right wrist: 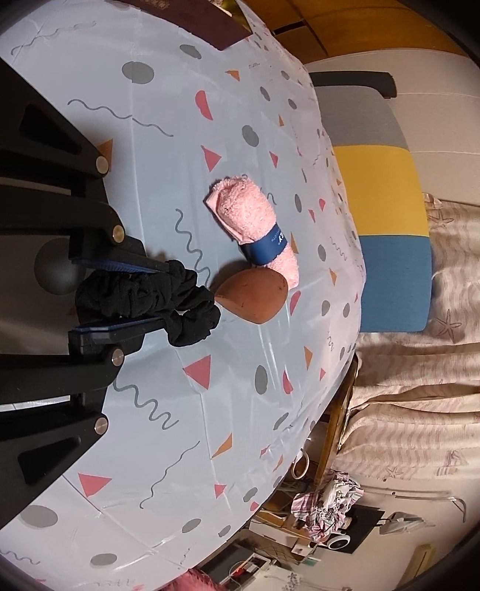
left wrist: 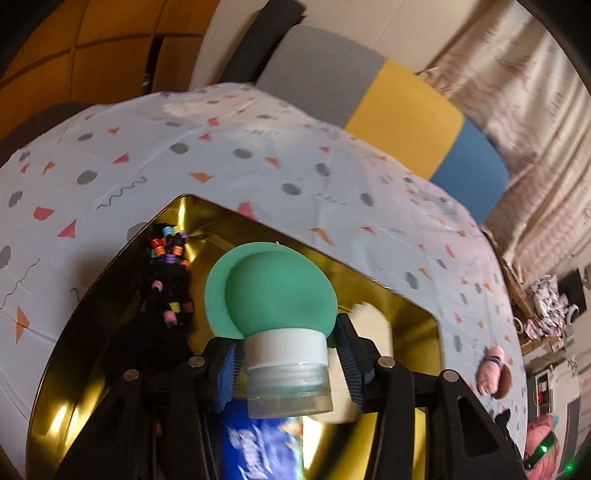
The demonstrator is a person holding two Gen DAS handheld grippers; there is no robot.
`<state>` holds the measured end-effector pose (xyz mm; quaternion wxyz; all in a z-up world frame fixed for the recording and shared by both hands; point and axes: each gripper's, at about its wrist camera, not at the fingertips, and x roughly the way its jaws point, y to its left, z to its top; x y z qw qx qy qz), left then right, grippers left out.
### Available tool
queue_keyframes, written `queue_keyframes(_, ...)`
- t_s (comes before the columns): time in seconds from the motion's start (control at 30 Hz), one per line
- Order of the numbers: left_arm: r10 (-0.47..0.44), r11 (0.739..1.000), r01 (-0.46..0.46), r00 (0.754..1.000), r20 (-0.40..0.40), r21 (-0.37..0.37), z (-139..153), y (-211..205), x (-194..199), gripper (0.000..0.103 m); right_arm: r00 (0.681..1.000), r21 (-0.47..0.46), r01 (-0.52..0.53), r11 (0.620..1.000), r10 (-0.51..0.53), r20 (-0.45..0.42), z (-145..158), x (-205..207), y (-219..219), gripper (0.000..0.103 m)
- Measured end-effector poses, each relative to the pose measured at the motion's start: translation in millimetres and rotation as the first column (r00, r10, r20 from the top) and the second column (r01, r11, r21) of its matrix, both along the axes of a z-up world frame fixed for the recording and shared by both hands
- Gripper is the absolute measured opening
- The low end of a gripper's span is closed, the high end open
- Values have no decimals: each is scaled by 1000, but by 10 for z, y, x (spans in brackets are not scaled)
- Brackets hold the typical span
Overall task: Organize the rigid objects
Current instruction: 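Carry the bottle into the gold tray and open the left tool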
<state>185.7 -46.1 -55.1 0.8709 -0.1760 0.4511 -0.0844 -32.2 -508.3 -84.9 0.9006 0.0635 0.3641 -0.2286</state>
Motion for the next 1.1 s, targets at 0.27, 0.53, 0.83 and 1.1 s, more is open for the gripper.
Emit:
queue_keyframes(0.27, 64, 998, -64, 998, -15, -3, -9, 174, 68, 73, 1000, -3, 5, 1000, -5, -10, -26, 2, 8, 22)
queue_keyframes(0.53, -15, 1000, 13, 992, 129, 17, 286, 164, -450, 74, 1000, -17, 7, 1000, -7, -5, -9, -3, 30, 22)
queue_keyframes(0.83, -211, 977, 207, 960, 184, 42, 380, 2, -1094, 74, 998, 31, 0, 1000, -2, 57, 133, -127, 1, 22)
queue_keyframes(1.1, -310, 951, 308, 932, 189, 36, 363, -83, -1448, 74, 992, 190, -62, 980, 39, 122, 308, -328, 249, 22)
